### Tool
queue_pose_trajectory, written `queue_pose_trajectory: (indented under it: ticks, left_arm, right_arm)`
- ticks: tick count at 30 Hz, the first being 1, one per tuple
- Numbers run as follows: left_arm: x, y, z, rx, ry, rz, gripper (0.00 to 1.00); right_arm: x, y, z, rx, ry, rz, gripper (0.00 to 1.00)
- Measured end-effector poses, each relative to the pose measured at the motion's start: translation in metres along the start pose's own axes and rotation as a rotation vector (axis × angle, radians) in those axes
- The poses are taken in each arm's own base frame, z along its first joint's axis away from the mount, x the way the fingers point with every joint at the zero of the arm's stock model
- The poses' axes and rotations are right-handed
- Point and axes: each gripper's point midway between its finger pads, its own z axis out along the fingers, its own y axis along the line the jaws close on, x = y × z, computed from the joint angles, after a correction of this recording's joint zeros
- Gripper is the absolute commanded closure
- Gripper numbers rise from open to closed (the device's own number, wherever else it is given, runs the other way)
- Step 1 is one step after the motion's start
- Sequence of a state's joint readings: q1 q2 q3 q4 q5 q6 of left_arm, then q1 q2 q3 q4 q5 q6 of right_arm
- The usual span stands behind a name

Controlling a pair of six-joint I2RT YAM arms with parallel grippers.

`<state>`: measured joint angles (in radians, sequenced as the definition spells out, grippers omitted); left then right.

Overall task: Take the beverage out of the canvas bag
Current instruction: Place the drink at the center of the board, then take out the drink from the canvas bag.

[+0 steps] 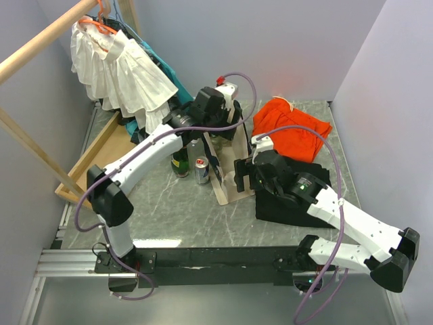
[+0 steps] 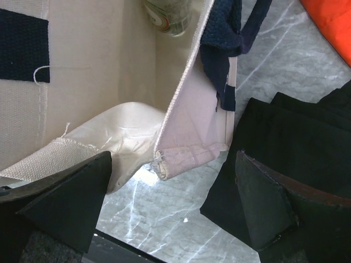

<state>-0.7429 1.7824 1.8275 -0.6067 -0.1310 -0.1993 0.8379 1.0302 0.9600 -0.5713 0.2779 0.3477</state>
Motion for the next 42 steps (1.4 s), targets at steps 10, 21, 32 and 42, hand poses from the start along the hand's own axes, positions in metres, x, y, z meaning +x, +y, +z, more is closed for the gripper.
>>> queue_pose_trajectory:
  ticks: [10,21,32,42]
  left_arm:
    - [0.017,0.001,0.034,-0.004,0.062,0.027,0.12]
    - [0.023,0.032,0.056,-0.075,0.097,-0.004,0.15]
    - [0.035,0.052,0.060,-0.110,0.129,-0.039,0.20]
    - [0.042,0.044,0.064,-0.049,0.141,-0.039,0.22]
  right_arm:
    - [0.000,0.001,0.001,-0.007,-0.001,-0.004,0.00]
    - [0.001,0.001,0.002,-0.008,-0.005,-0.003,0.00]
    - [0.000,0.001,0.003,-0.007,-0.014,0.000,0.00]
    - [0.000,0.001,0.003,-0.005,-0.016,0.000,0.00]
